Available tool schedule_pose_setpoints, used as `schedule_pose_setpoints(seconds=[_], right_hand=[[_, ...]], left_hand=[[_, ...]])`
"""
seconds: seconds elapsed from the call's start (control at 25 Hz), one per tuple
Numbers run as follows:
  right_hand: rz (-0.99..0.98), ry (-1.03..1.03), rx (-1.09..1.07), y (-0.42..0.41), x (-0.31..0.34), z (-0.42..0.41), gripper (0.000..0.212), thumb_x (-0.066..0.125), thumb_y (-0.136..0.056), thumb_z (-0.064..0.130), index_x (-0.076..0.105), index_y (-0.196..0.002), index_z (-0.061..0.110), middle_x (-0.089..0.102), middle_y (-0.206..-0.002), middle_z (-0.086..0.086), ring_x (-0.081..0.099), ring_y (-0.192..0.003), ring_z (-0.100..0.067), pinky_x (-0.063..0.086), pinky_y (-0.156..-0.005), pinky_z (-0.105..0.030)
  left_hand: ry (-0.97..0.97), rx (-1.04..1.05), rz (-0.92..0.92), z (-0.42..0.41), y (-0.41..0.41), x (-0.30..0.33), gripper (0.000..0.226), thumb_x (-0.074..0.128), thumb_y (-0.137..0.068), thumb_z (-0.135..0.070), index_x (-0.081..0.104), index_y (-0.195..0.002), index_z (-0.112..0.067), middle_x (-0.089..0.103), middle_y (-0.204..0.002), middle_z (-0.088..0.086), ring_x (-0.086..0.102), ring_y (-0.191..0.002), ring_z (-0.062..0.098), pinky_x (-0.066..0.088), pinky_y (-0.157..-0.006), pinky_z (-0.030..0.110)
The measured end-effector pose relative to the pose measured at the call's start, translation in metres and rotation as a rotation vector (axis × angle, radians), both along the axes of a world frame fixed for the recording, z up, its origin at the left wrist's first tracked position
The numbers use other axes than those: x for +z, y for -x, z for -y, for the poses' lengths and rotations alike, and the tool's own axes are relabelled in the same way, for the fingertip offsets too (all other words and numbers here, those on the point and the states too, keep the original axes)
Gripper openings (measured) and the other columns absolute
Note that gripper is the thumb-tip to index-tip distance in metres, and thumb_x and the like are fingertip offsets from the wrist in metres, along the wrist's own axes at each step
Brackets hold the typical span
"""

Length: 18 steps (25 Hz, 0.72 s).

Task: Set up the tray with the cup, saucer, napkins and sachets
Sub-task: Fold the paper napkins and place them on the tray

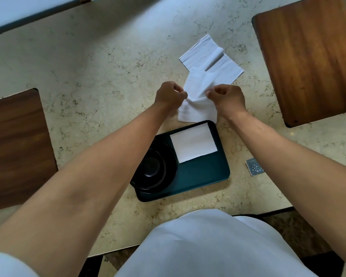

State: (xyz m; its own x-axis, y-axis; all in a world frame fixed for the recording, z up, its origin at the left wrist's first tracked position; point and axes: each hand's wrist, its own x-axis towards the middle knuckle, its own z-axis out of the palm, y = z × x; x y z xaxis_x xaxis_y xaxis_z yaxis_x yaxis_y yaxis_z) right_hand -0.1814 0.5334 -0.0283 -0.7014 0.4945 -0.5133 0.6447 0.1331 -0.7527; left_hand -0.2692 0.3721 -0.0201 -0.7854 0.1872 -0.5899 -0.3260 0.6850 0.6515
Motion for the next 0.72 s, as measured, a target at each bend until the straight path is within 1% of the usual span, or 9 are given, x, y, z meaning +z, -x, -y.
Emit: schedule_pose_setpoints(seconds=[0.08, 0.16, 0.2, 0.28, 0.36, 0.4, 0.48, 0.6, 0.72], right_hand=[[-0.034, -0.009, 0.023, 0.0, 0.004, 0.0, 0.017, 0.067, -0.09, 0.031, 0.078, -0.092, 0.018, 0.075, -0.092, 0.008, 0.068, -0.088, -0.01, 0.054, -0.077, -0.029], [-0.094, 0.024, 0.05, 0.001, 0.013, 0.002, 0.017, 0.063, -0.093, 0.033, 0.073, -0.086, 0.021, 0.072, -0.085, 0.011, 0.064, -0.079, -0.007, 0.049, -0.071, -0.026], [-0.13, 0.056, 0.057, 0.002, 0.018, 0.003, 0.019, 0.062, -0.093, 0.034, 0.073, -0.085, 0.021, 0.071, -0.083, 0.011, 0.064, -0.077, -0.005, 0.049, -0.071, -0.025], [-0.2, 0.119, 0.06, 0.003, 0.028, 0.005, 0.024, 0.063, -0.093, 0.038, 0.074, -0.085, 0.019, 0.073, -0.084, 0.01, 0.067, -0.077, -0.004, 0.052, -0.073, -0.025], [-0.244, 0.191, 0.028, 0.004, 0.038, 0.006, 0.023, 0.067, -0.091, 0.04, 0.076, -0.087, 0.019, 0.077, -0.088, 0.006, 0.071, -0.08, -0.008, 0.055, -0.075, -0.029], [-0.261, 0.242, 0.006, 0.004, 0.041, 0.007, 0.019, 0.069, -0.09, 0.039, 0.077, -0.088, 0.022, 0.078, -0.09, 0.005, 0.073, -0.081, -0.01, 0.057, -0.074, -0.03], [-0.294, 0.326, -0.02, 0.001, 0.047, 0.007, 0.013, 0.072, -0.089, 0.034, 0.077, -0.091, 0.023, 0.079, -0.092, 0.004, 0.074, -0.08, -0.011, 0.058, -0.067, -0.026], [-0.293, 0.288, -0.018, -0.005, 0.053, 0.007, 0.015, 0.071, -0.088, 0.034, 0.076, -0.096, 0.022, 0.078, -0.091, 0.007, 0.073, -0.081, -0.009, 0.058, -0.066, -0.025], [-0.304, 0.285, -0.023, -0.014, 0.057, 0.009, 0.012, 0.072, -0.091, 0.033, 0.075, -0.093, 0.022, 0.077, -0.084, 0.005, 0.073, -0.076, -0.011, 0.061, -0.064, -0.028]], left_hand=[[0.004, 0.011, 0.003, 0.005, -0.001, 0.002, 0.016, 0.065, -0.087, -0.013, 0.067, -0.099, -0.003, 0.069, -0.079, 0.009, 0.067, -0.069, 0.028, 0.058, -0.065, 0.039], [-0.016, 0.043, 0.012, 0.009, -0.002, 0.004, 0.014, 0.064, -0.089, -0.02, 0.064, -0.09, -0.006, 0.066, -0.073, 0.009, 0.06, -0.06, 0.027, 0.053, -0.055, 0.035], [-0.045, 0.07, 0.027, 0.01, -0.002, 0.006, 0.017, 0.064, -0.09, -0.024, 0.061, -0.085, -0.008, 0.063, -0.072, 0.01, 0.057, -0.058, 0.027, 0.05, -0.054, 0.034], [-0.157, 0.155, 0.093, 0.011, -0.001, 0.011, 0.029, 0.062, -0.094, -0.033, 0.06, -0.084, -0.006, 0.061, -0.074, 0.013, 0.056, -0.062, 0.027, 0.051, -0.058, 0.037], [-0.31, 0.262, 0.227, 0.014, 0.0, 0.018, 0.041, 0.058, -0.099, -0.042, 0.064, -0.09, -0.003, 0.067, -0.077, 0.009, 0.065, -0.069, 0.027, 0.058, -0.067, 0.039], [-0.388, 0.304, 0.31, 0.017, -0.001, 0.022, 0.042, 0.055, -0.1, -0.046, 0.067, -0.095, -0.006, 0.072, -0.078, 0.005, 0.07, -0.073, 0.024, 0.06, -0.071, 0.038], [-0.501, 0.294, 0.418, 0.024, -0.004, 0.028, 0.04, 0.054, -0.1, -0.05, 0.07, -0.107, -0.014, 0.079, -0.086, -0.001, 0.076, -0.082, 0.019, 0.061, -0.078, 0.036], [-0.566, 0.219, 0.415, 0.034, -0.009, 0.035, 0.035, 0.064, -0.096, -0.039, 0.072, -0.115, -0.011, 0.079, -0.097, 0.003, 0.075, -0.089, 0.022, 0.061, -0.083, 0.039], [-0.565, 0.204, 0.348, 0.041, -0.016, 0.045, 0.026, 0.069, -0.093, -0.018, 0.07, -0.111, 0.002, 0.078, -0.091, 0.01, 0.074, -0.08, 0.026, 0.059, -0.073, 0.038]])
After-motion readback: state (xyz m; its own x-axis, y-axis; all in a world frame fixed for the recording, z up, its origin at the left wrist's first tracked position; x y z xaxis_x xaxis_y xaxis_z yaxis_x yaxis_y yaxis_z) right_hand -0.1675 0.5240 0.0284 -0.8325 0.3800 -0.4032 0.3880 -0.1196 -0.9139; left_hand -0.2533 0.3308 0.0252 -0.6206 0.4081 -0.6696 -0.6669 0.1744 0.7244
